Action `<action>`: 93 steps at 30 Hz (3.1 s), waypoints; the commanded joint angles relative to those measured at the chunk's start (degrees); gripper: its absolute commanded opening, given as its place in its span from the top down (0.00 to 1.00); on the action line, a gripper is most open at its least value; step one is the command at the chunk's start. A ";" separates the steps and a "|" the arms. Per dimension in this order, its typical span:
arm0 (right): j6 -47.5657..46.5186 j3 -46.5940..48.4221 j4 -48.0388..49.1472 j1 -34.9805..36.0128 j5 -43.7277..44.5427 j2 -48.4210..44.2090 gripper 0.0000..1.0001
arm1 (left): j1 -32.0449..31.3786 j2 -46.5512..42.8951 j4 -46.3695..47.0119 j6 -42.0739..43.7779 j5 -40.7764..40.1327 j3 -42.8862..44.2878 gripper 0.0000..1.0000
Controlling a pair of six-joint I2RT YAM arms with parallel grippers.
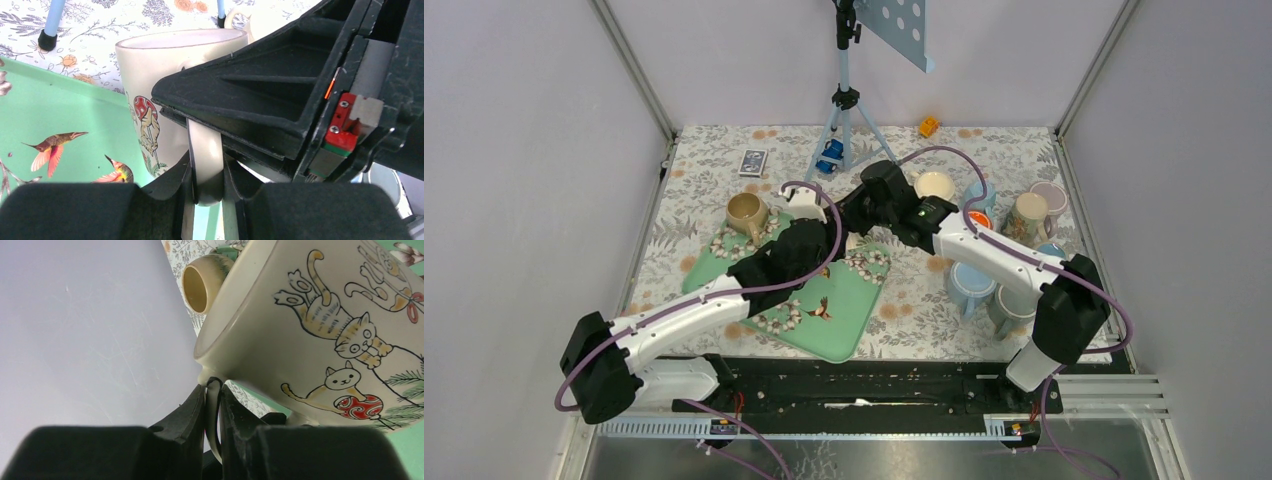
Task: Turn the mug right side up
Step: Turn over the cup at the center of the board, then place the cup on the tray.
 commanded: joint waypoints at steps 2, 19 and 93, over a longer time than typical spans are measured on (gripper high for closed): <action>-3.42 -0.05 7.94 1.86 -3.75 -6.12 0.96 | 1.46 -0.81 -1.85 -1.46 -3.08 2.53 1.00; -17.72 -4.88 9.84 1.87 1.65 -9.57 0.42 | 7.99 -1.26 -11.87 -14.72 11.85 7.43 1.00; -45.83 -14.86 -1.68 -5.98 -9.63 -11.45 0.05 | 31.85 1.79 -1.66 -62.23 26.75 -17.39 0.85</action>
